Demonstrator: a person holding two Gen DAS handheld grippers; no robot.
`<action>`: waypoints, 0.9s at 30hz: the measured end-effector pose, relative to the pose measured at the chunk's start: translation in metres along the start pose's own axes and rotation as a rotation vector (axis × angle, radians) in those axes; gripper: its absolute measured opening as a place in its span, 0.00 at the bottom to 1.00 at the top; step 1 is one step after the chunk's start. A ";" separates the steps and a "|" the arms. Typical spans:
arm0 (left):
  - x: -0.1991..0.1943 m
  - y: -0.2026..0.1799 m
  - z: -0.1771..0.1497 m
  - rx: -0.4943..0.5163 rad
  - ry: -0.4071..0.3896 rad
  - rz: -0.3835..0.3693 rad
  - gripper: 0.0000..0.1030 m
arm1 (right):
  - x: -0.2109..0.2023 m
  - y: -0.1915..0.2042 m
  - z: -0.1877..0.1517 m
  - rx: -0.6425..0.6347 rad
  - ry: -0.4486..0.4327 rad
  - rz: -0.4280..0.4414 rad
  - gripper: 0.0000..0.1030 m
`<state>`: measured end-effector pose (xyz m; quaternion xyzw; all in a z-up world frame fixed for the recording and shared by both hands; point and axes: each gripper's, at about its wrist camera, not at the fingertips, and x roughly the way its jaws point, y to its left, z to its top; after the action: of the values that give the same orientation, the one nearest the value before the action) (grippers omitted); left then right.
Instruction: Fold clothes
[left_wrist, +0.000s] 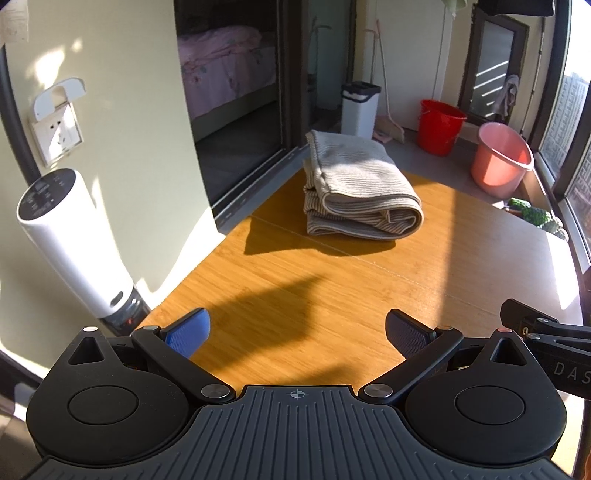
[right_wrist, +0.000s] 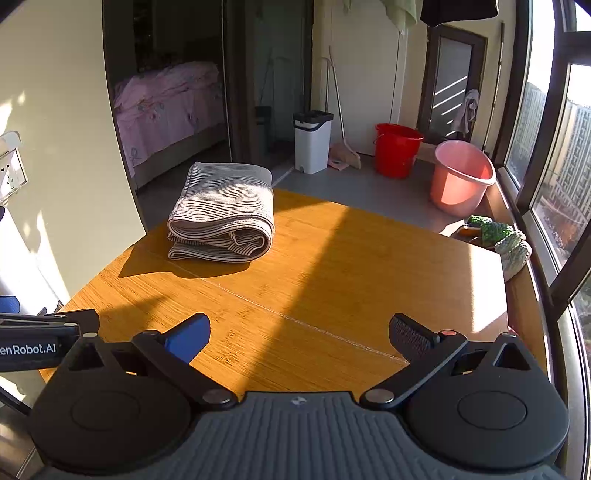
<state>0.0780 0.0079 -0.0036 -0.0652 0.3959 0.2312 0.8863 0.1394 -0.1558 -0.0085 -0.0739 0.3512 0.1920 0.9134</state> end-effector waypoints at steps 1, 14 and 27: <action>-0.001 -0.003 -0.001 0.023 -0.011 0.013 1.00 | 0.000 0.000 0.000 -0.001 0.000 0.000 1.00; 0.001 -0.003 0.007 0.031 -0.013 0.023 1.00 | 0.004 0.004 0.003 -0.005 0.005 -0.006 1.00; 0.016 0.011 0.008 -0.041 0.027 -0.032 1.00 | 0.011 0.011 0.005 -0.015 0.014 -0.014 1.00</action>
<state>0.0878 0.0253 -0.0091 -0.0926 0.4017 0.2239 0.8831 0.1452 -0.1408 -0.0116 -0.0848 0.3554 0.1877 0.9118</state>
